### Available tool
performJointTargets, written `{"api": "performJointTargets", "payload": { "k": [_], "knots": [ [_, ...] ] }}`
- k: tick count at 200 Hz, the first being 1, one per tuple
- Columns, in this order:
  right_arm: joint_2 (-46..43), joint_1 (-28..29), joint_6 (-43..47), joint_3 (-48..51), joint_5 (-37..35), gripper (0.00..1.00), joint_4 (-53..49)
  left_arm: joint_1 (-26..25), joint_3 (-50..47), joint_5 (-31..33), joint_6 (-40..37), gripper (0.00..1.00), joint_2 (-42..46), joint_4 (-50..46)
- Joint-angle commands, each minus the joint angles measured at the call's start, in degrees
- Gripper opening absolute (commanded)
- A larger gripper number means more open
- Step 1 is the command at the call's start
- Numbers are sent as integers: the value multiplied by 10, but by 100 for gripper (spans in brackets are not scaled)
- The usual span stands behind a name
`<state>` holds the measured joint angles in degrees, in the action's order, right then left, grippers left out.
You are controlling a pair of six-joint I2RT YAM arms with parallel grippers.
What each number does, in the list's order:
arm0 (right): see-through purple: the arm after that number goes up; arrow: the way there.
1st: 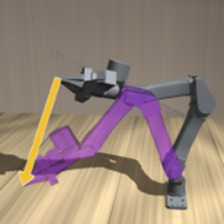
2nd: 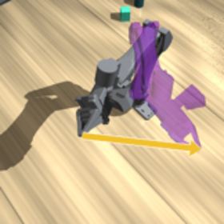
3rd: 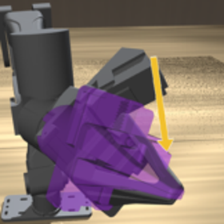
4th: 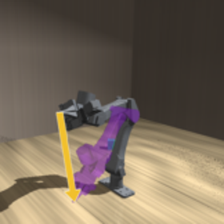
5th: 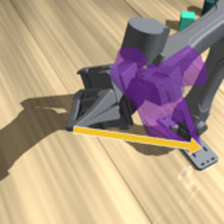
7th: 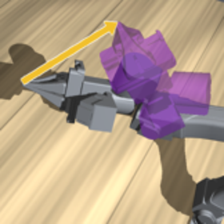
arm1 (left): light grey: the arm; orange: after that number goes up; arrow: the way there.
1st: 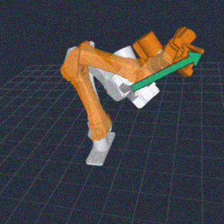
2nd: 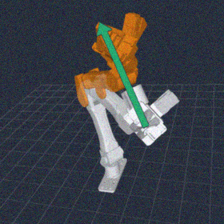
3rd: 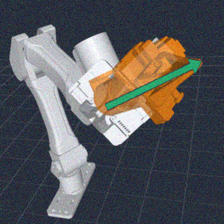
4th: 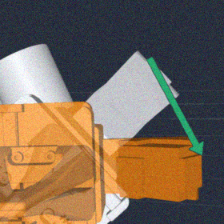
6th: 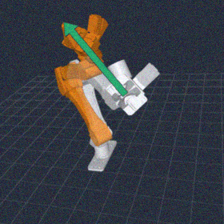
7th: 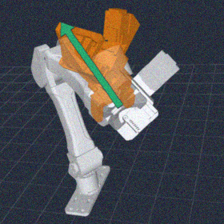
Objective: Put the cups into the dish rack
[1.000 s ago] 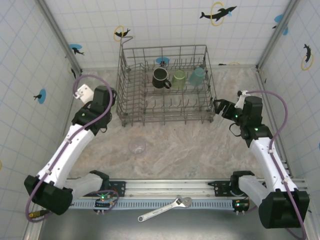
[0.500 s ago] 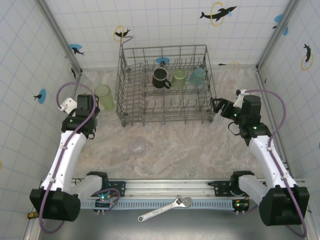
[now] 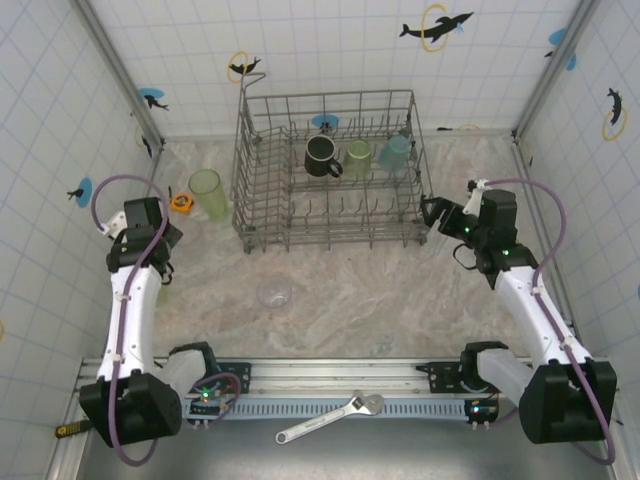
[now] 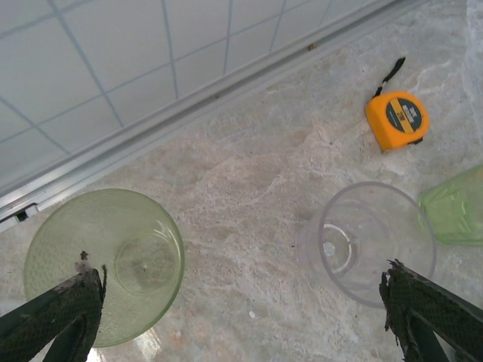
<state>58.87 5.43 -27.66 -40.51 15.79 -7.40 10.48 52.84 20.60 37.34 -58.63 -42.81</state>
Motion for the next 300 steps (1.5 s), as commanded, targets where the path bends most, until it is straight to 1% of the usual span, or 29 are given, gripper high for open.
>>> {"api": "performJointTargets", "payload": {
  "k": [1,29,60,79,92,117,154,161,173,185,199,222,233,243,300],
  "knots": [
    [1,7,-1,3,10,100,13,25,-11,-51,-46,97,-13,9],
    [-4,9,0,22,9,100,24,72,-25,-102,-61,97,-33,19],
    [5,9,-1,30,18,100,33,103,-24,-122,-74,97,-58,26],
    [18,10,-6,18,38,100,30,118,-30,-128,-77,95,-70,29],
    [24,12,-6,8,37,100,20,129,-37,-139,-79,95,-72,38],
    [21,19,-7,4,26,100,17,140,-50,-154,-81,91,-80,61],
    [9,30,-13,10,9,100,19,161,-62,-162,-85,82,-99,76],
    [10,32,-12,7,9,100,17,163,-63,-161,-86,79,-102,79],
    [12,34,-11,2,7,100,11,163,-64,-157,-87,69,-108,82],
    [12,36,-10,-1,4,100,7,164,-64,-152,-88,57,-115,83],
    [11,37,-10,-1,2,100,6,165,-64,-143,-86,38,-120,80],
    [10,38,-5,1,-2,100,6,167,-68,-129,-87,17,-119,81],
    [10,39,-2,1,-3,100,3,166,-71,-131,-85,9,-117,82],
    [11,39,0,0,-3,100,0,166,-71,-134,-84,0,-117,81],
    [5,41,-6,7,1,100,8,168,-61,-167,-86,0,-98,67]
  ]
}}
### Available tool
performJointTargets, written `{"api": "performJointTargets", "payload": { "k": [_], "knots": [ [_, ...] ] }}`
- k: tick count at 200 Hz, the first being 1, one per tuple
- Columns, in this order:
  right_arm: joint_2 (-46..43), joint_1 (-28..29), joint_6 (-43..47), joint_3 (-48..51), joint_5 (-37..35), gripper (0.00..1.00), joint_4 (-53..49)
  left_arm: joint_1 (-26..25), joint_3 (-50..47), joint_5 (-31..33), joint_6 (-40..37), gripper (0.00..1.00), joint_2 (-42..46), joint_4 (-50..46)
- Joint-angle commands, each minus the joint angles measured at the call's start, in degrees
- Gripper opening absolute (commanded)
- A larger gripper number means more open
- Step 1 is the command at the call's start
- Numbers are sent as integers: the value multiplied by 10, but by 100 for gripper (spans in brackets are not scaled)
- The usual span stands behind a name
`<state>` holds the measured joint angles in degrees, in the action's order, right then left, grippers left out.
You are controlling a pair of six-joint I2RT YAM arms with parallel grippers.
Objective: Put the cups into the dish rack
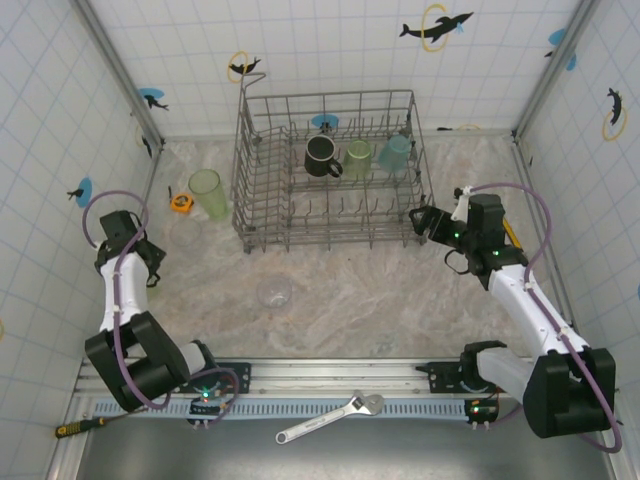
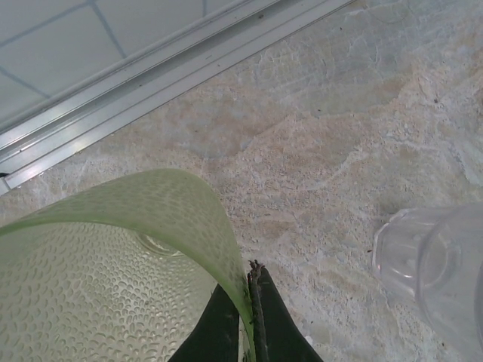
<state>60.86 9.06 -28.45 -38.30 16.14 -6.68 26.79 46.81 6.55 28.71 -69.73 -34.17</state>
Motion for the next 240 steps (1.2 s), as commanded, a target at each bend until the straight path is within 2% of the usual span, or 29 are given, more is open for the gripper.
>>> {"api": "performJointTargets", "payload": {
  "k": [1,49,76,117,240],
  "knots": [
    [-15,4,1,-15,-3,100,1,5,0,-28,0,0,14,-19],
    [-22,6,2,-14,-7,100,-4,5,31,-45,-3,0,57,-39],
    [-19,8,2,-15,-8,100,-1,4,40,-77,-2,0,72,-36],
    [-15,8,4,-19,-8,100,-4,4,35,-149,7,0,96,7],
    [-1,15,2,-33,0,100,-6,5,87,-263,74,0,136,117]
  ]
}}
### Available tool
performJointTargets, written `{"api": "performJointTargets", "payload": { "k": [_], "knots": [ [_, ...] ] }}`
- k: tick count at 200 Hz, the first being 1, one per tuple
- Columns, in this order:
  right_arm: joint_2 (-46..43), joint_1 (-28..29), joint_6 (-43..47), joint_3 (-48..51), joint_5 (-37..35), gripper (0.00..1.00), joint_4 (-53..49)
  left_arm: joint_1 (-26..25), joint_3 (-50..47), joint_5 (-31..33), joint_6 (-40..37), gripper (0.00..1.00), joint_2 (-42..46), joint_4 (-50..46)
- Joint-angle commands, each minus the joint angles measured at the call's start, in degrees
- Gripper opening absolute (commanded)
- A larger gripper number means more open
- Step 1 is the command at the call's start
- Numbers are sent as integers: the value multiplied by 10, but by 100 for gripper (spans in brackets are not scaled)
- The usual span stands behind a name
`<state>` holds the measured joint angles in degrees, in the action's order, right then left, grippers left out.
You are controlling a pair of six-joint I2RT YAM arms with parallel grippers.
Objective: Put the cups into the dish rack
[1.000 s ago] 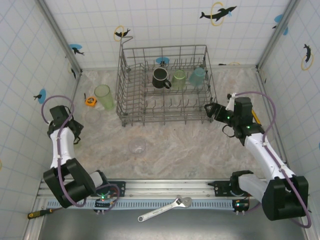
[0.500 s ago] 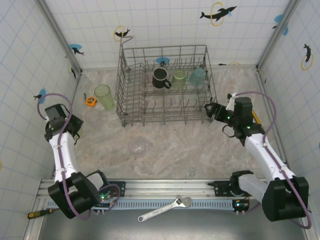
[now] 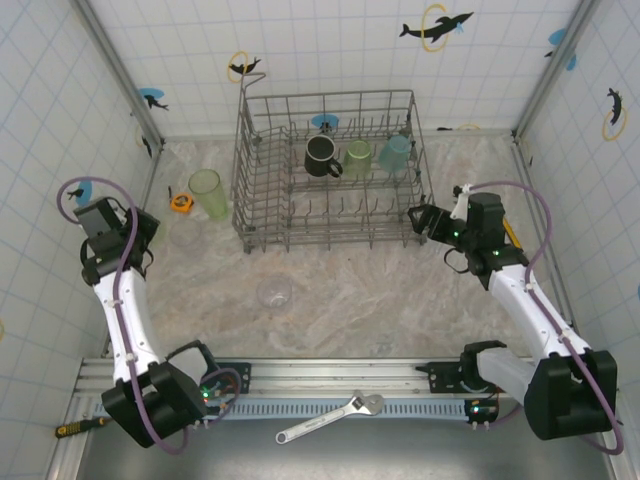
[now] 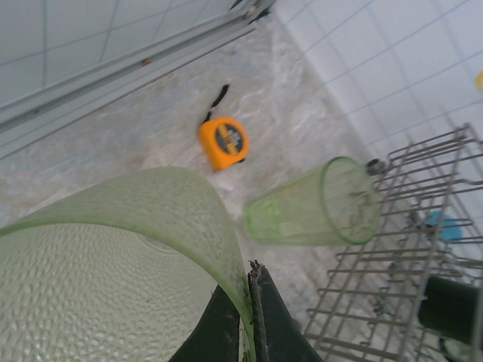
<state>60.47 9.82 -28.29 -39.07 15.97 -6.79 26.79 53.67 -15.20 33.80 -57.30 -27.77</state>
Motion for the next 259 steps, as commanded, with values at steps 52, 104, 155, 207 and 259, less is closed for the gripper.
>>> {"api": "performJointTargets", "payload": {
  "k": [52,104,155,207,259],
  "knots": [
    [23,20,-8,-46,10,100,4,5,9,-242,96,0,1,210],
    [50,40,-5,-84,0,100,5,4,0,-292,153,0,-5,319],
    [76,57,14,-143,-13,100,-26,-3,-18,-321,220,0,-17,423],
    [44,51,47,-153,-48,100,-69,-60,-11,-319,216,0,-22,435],
    [48,36,81,-221,-49,100,-121,-129,10,-306,211,0,-35,446]
  ]
}}
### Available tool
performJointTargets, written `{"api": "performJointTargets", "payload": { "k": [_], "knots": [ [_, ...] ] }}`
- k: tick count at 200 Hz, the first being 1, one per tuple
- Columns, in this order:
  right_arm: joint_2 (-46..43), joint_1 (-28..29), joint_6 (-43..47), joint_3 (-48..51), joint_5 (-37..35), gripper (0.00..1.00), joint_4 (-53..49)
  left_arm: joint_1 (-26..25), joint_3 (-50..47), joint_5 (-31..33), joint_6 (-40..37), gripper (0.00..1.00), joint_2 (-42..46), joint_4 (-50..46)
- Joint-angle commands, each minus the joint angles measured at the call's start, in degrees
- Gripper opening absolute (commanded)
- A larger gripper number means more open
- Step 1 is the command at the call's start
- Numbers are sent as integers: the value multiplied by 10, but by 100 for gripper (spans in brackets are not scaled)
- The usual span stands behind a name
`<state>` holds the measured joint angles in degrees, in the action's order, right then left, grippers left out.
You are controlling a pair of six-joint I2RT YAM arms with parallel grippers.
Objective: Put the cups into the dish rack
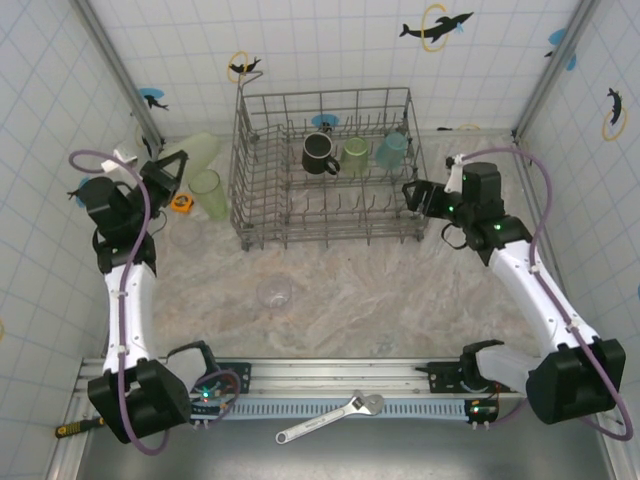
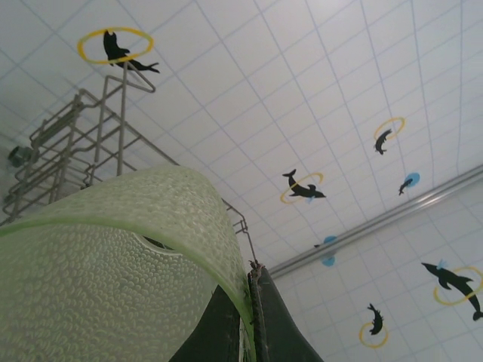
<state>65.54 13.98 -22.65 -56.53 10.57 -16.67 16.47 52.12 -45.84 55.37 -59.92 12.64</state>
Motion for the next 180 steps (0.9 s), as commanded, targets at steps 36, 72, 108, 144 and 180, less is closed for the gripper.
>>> {"api": "performJointTargets", "payload": {
  "k": [36,72,108,144,180],
  "knots": [
    [26,-5,3,-79,55,100,5,-72,33,14,3,0,-23,61],
    [68,0,-36,-100,109,100,47,-102,33,30,12,0,-39,67],
    [104,20,-73,-110,153,100,106,-162,33,44,19,0,-68,94],
    [140,43,-110,-125,175,100,147,-188,64,44,20,0,-109,106],
    [170,69,-141,-141,180,100,181,-224,76,41,23,0,-140,135]
  ]
}}
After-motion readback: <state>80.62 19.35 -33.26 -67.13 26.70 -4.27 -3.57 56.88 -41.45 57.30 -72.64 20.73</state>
